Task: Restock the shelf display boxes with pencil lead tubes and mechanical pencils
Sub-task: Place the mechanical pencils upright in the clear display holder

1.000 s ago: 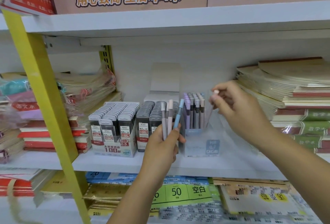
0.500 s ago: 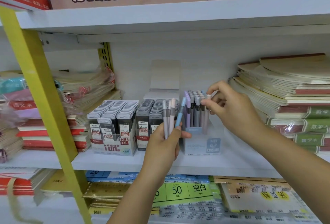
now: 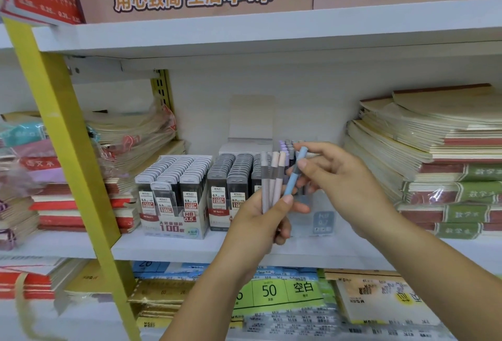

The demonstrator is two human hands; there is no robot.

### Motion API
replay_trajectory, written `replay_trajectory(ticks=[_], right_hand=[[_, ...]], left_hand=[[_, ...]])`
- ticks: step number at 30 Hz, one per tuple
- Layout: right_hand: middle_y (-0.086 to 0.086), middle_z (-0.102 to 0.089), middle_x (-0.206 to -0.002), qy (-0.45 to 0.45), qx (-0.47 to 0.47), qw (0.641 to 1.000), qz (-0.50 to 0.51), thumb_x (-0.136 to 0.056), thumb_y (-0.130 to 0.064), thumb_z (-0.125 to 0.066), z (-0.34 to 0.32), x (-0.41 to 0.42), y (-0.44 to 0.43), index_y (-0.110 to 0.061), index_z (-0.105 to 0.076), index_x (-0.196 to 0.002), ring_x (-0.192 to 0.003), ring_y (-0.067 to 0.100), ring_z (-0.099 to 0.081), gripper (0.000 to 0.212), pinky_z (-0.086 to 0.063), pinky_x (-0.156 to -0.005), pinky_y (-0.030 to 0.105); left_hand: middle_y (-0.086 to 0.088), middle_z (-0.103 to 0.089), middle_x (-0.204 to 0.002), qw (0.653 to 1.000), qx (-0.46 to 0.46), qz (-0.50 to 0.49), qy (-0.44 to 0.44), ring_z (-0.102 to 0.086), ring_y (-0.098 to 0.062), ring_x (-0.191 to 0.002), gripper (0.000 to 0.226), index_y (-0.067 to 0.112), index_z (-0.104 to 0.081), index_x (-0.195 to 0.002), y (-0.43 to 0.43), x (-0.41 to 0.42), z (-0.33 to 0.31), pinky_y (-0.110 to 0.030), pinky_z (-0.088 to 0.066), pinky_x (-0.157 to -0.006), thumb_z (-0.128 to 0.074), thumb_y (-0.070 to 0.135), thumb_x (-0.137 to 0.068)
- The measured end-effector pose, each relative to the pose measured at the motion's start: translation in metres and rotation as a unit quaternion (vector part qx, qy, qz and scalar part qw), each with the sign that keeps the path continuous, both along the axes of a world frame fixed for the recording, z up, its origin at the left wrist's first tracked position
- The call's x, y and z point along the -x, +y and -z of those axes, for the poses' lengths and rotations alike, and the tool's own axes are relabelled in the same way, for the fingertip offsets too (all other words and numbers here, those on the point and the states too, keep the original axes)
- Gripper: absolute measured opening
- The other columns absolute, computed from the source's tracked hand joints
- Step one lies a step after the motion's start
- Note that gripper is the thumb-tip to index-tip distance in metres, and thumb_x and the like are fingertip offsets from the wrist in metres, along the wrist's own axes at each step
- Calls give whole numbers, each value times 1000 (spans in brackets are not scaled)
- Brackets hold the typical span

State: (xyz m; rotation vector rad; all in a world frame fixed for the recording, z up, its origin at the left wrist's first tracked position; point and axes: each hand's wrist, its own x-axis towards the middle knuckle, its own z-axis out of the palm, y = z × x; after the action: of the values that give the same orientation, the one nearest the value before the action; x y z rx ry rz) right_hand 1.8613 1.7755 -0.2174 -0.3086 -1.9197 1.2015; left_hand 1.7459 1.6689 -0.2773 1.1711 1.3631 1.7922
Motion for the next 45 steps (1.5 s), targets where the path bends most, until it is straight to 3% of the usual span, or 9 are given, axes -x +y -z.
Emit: replay_trajectory(ticks=[6,10,16,24,28,31,39,42,45], right_hand=[[2,-72,-82,161,-60,979,111,-95,-15,-56,-33,-23,33,-31,-54,-95,-74,12,-68,16,-53,-62,25],[1,-69,-86,12,-201,964,174,-92,-16,-60,-33,-17,56,-32,-53,-95,-81,21,-67,17,-54,-75,45],[-10,-65,-88,-124,-310,924,189,-93,-22,-60,-12,-4,63,-27,-56,-98,-77,-14,-54,9,-36,-64,3],[-19,-62,-75,-118,-305,926,187,-89,-27,-67,-5,-2,62,-34,-51,-99,-74,-19,-51,21,-35,-63,1],[-14,-65,-74,-86,-295,929,205,-86,-34,-68,-3,2,69,-44,-49,-97,-71,-3,-56,23,-38,-59,16],[-16,-59,-80,-83,-307,919,234,-85,-30,-70,0,6,76,-33,-62,-96,-82,10,-53,14,-40,-65,30],[-4,-48,-96,-164,-323,894,263,-94,-24,-59,-4,8,72,-24,-69,-115,-95,11,-43,22,-31,-74,24],[-14,-58,-86,-4,-267,926,268,-96,-21,-56,-8,-5,45,-26,-69,-103,-80,5,-55,17,-38,-66,14],[-15,-72,-84,17,-91,992,84,-94,-21,-60,-10,-7,15,-36,-66,-104,-77,-5,-63,19,-42,-64,5]], left_hand=[[6,-60,-64,998,5,-62,12,-37,-6,-43,22,25,-67,-101,-4,1,-3,-18,-31,-41,-50,38,-102],[9,-49,-60,997,5,-71,-26,-35,-3,-43,28,37,-72,-89,-2,2,-7,-17,-28,-40,-48,36,-104],[4,-54,-61,997,2,-71,-35,-34,-5,-41,31,39,-75,-96,4,2,-6,-17,-27,-38,-48,26,-105],[3,-56,-63,997,8,-71,-25,-35,-4,-41,24,32,-73,-107,4,7,0,-17,-29,-40,-50,30,-104],[2,-60,-65,998,2,-53,-33,-35,-6,-43,23,29,-71,-110,4,8,1,-19,-30,-40,-49,29,-104],[3,-65,-69,998,7,-57,-11,-40,-8,-46,22,28,-68,-115,2,9,0,-20,-37,-44,-49,29,-105],[0,-71,-74,999,7,-45,-14,-51,-10,-52,24,36,-67,-116,-4,6,-5,-22,-48,-52,-46,34,-105],[2,-63,-67,1000,-1,-15,-19,-41,-10,-49,26,44,-72,-106,-5,5,-7,-22,-40,-48,-47,36,-104],[6,-50,-61,999,-5,29,-28,-29,-9,-48,25,39,-72,-109,-4,3,-10,-19,-29,-44,-48,36,-103]])
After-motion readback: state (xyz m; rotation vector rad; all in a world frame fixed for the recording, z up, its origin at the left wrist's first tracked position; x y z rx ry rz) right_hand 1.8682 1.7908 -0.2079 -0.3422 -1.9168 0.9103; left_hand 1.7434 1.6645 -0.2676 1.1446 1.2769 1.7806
